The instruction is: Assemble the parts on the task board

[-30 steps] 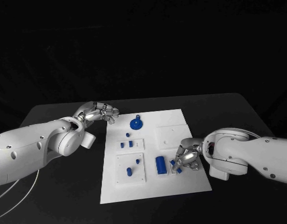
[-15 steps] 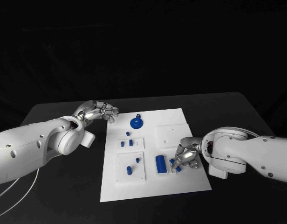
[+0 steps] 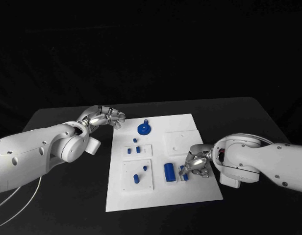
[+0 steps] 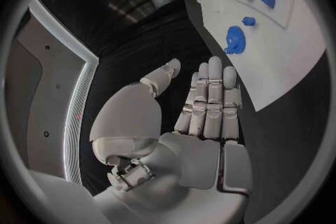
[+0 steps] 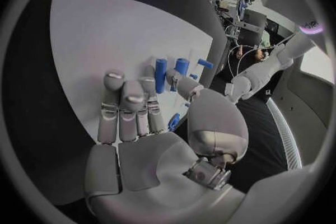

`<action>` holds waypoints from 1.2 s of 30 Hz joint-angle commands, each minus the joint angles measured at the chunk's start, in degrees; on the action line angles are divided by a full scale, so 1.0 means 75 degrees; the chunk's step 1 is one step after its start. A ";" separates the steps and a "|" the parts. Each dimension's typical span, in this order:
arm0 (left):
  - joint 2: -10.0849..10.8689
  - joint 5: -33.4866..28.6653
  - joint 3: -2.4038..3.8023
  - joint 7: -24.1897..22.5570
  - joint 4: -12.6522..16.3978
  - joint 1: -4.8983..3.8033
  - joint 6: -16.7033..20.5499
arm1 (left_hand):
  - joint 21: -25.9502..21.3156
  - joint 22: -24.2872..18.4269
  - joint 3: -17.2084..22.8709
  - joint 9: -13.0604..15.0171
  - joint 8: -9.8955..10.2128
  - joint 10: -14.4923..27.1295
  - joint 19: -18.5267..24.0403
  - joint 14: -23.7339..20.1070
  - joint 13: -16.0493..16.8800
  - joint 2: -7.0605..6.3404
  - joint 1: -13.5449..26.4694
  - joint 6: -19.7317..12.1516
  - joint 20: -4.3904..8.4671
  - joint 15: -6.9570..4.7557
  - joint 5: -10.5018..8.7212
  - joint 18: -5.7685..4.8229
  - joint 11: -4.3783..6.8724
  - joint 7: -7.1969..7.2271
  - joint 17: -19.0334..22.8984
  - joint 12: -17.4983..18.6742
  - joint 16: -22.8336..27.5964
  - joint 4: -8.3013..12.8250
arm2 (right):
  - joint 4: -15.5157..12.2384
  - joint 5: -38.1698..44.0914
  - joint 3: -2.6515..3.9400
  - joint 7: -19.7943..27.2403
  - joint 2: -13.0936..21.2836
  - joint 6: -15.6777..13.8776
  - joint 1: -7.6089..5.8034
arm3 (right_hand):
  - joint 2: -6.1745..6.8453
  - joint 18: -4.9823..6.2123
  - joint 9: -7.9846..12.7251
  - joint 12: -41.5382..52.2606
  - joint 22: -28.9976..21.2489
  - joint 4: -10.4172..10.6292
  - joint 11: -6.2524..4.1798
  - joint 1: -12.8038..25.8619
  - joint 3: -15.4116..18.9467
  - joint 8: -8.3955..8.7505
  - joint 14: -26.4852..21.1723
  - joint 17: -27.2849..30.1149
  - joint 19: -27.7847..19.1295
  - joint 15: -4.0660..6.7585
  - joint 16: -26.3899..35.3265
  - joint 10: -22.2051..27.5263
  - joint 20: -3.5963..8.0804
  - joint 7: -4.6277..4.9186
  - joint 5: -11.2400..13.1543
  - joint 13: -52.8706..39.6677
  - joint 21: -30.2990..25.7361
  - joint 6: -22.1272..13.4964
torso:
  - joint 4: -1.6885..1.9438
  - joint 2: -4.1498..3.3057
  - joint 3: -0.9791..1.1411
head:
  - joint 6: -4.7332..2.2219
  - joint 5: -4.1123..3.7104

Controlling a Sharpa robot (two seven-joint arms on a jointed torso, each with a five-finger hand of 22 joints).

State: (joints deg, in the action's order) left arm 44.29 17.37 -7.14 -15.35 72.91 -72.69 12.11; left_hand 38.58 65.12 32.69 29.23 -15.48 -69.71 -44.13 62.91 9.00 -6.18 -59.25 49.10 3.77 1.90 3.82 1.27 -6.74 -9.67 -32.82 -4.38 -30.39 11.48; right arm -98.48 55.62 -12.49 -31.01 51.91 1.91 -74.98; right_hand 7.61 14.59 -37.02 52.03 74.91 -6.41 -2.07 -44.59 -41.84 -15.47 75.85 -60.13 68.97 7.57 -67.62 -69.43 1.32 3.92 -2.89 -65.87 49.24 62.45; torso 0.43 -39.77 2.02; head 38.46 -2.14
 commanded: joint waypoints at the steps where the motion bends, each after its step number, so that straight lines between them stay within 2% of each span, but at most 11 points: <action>1: -0.0001 -0.0018 0.0004 -0.0078 0.0018 -0.0003 -0.0053 | -0.0052 0.0012 -0.0007 -0.0008 -0.0030 0.0072 -0.0013 0.0052 -0.0013 0.0009 0.0068 -0.0052 -0.0004 0.0004 -0.0014 0.0135 -0.0004 -0.0011 -0.0012 0.0030 0.0030 -0.0048 | -0.0026 0.0023 0.0000 0.0206 -0.0007 0.0120 0.0012 | 0.0043 0.0054 0.0003 0.0009 0.0093 0.0092 -0.0024 0.0215 0.0178 0.0031 0.0001 0.0010 0.0014 0.0058 -0.0027 -0.0023 0.0026 0.0019 0.0013 -0.0008 0.0042 0.0018 | -0.0002 -0.0002 0.0005 | 0.0018 0.0027; 10: -0.0007 -0.0021 0.0004 -0.0079 0.0009 -0.0003 -0.0059 | -0.0057 0.0020 -0.0010 -0.0016 -0.0017 0.0079 -0.0013 0.0059 -0.0015 0.0003 0.0068 -0.0081 -0.0002 0.0002 -0.0013 0.0138 -0.0006 -0.0020 -0.0030 0.0032 0.0043 -0.0047 | -0.0059 -0.0008 0.0000 0.0313 0.0009 0.0132 0.0013 | 0.0152 0.0054 -0.0007 0.0001 0.0093 0.0152 -0.0040 0.0586 0.0745 0.0041 -0.0023 0.0010 -0.0034 0.0077 -0.0037 -0.0008 0.0076 0.0004 0.0012 -0.0018 0.0032 0.0005 | -0.0008 -0.0003 0.0005 | 0.0029 0.0045; 26: -0.0001 -0.0023 0.0004 -0.0066 0.0002 -0.0003 -0.0075 | -0.0062 0.0027 -0.0010 -0.0021 -0.0012 0.0082 -0.0016 0.0065 -0.0016 0.0007 0.0068 -0.0095 -0.0002 0.0000 -0.0012 0.0139 -0.0007 -0.0026 -0.0048 0.0032 0.0054 -0.0050 | -0.0132 0.0004 0.0003 0.0450 0.0122 0.0123 0.0015 | 0.0059 0.0054 -0.0014 -0.0001 0.0089 0.0066 -0.0051 0.0516 0.0856 0.0043 -0.0030 0.0012 -0.0044 0.0089 -0.0043 -0.0012 0.0115 -0.0007 0.0010 -0.0023 0.0028 0.0008 | -0.0005 -0.0004 0.0006 | 0.0052 0.0077; 29: 0.0004 -0.0023 0.0004 -0.0067 0.0001 -0.0003 -0.0077 | -0.0062 0.0028 -0.0010 -0.0021 -0.0013 0.0082 -0.0016 0.0067 -0.0016 0.0009 0.0067 -0.0096 -0.0002 0.0000 -0.0012 0.0139 -0.0007 -0.0027 -0.0051 0.0032 0.0056 -0.0050 | -0.0124 0.0104 0.0003 0.0456 0.0133 0.0287 0.0015 | 0.0026 0.0054 -0.0017 -0.0004 0.0090 -0.0095 -0.0053 0.0335 0.0850 0.0046 -0.0033 0.0014 -0.0046 0.0092 -0.0046 -0.0013 0.0134 -0.0009 0.0010 -0.0025 0.0031 0.0008 | 0.0000 -0.0003 0.0004 | 0.0053 0.0083; 32: 0.0007 -0.0023 0.0004 -0.0067 0.0004 -0.0003 -0.0074 | -0.0063 0.0029 -0.0009 -0.0021 -0.0013 0.0082 -0.0016 0.0067 -0.0016 0.0008 0.0066 -0.0096 -0.0001 0.0000 -0.0012 0.0139 -0.0007 -0.0027 -0.0053 0.0032 0.0057 -0.0050 | -0.0106 0.0052 0.0003 0.0417 0.0190 0.0755 0.0015 | 0.0032 0.0054 -0.0017 -0.0005 0.0094 -0.0348 -0.0052 0.0069 0.0816 0.0050 -0.0033 0.0018 -0.0048 0.0091 -0.0046 -0.0012 0.0147 -0.0007 0.0003 -0.0027 0.0038 0.0003 | -0.0004 -0.0002 0.0004 | 0.0061 0.0086; 33: 0.0002 -0.0023 0.0004 -0.0068 0.0004 -0.0003 -0.0081 | -0.0063 0.0029 -0.0009 -0.0021 -0.0013 0.0082 -0.0016 0.0067 -0.0016 0.0008 0.0065 -0.0096 -0.0001 0.0000 -0.0012 0.0139 -0.0007 -0.0027 -0.0053 0.0032 0.0058 -0.0049 | -0.0109 0.0006 0.0003 0.0413 0.0221 0.0798 0.0015 | 0.0035 0.0054 -0.0015 -0.0009 0.0092 -0.0426 -0.0047 -0.0004 0.0813 0.0054 -0.0034 0.0022 -0.0052 0.0087 -0.0043 -0.0008 0.0141 -0.0003 0.0004 -0.0026 0.0034 0.0001 | -0.0004 -0.0002 0.0004 | 0.0061 0.0086; 36: 0.0011 -0.0024 0.0004 -0.0062 0.0013 -0.0003 -0.0091 | -0.0064 0.0030 -0.0008 -0.0021 -0.0013 0.0082 -0.0017 0.0069 -0.0016 0.0011 0.0065 -0.0096 -0.0001 -0.0001 -0.0011 0.0139 -0.0007 -0.0027 -0.0056 0.0032 0.0059 -0.0050 | -0.0102 -0.0010 0.0002 0.0381 0.0281 0.0939 0.0015 | 0.0132 0.0054 -0.0011 -0.0027 0.0085 -0.0629 -0.0033 -0.0149 0.0855 0.0070 -0.0045 0.0037 -0.0074 0.0071 -0.0024 0.0017 0.0118 0.0012 0.0011 -0.0022 0.0020 -0.0020 | 0.0000 -0.0002 0.0002 | 0.0063 0.0094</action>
State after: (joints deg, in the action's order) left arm 44.36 17.35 -7.15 -15.32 72.87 -72.69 12.10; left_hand 38.37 65.29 32.69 29.12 -15.48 -69.50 -44.13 62.90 8.95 -6.18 -59.25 48.90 3.77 1.91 3.82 1.14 -6.94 -9.90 -33.18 -4.38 -30.16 11.48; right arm -99.25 55.58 -12.46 -28.50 53.99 5.05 -74.92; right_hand 8.62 14.13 -37.10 52.03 74.90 -11.03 -2.05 -45.43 -35.40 -15.18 75.75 -59.93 68.57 7.88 -67.61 -69.41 1.98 3.88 -2.89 -65.97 49.24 62.49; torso 0.40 -39.79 2.05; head 38.92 -1.46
